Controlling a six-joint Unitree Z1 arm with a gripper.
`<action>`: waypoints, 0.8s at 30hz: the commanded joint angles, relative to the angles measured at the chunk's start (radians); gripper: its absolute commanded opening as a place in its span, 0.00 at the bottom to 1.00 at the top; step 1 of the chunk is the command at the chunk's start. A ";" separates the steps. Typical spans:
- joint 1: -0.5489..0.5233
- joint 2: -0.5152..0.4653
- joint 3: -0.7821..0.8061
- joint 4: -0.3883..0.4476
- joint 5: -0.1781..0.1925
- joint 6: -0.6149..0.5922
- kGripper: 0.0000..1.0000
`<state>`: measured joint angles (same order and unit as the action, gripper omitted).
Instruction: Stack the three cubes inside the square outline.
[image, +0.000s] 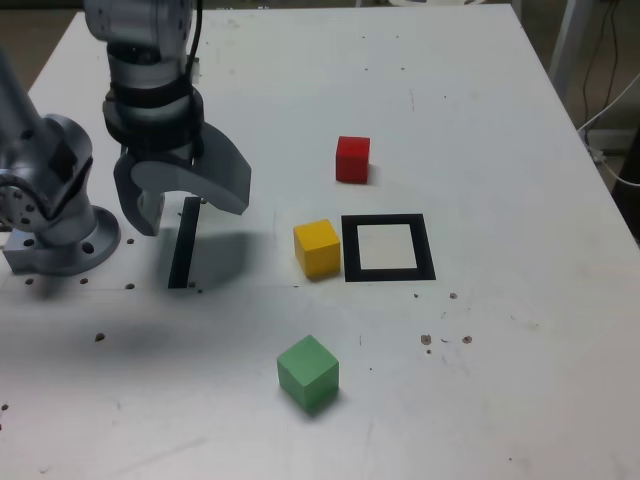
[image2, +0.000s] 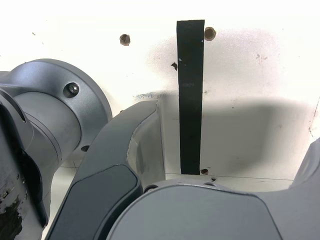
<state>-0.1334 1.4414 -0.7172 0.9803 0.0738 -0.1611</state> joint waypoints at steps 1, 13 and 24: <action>0.001 0.001 0.001 0.000 0.000 -0.002 0.99; 0.007 -0.002 -0.032 0.039 0.009 0.016 0.99; 0.162 0.052 -0.265 0.169 0.065 0.187 0.99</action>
<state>0.0075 1.4743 -0.9456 1.1301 0.1326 0.0038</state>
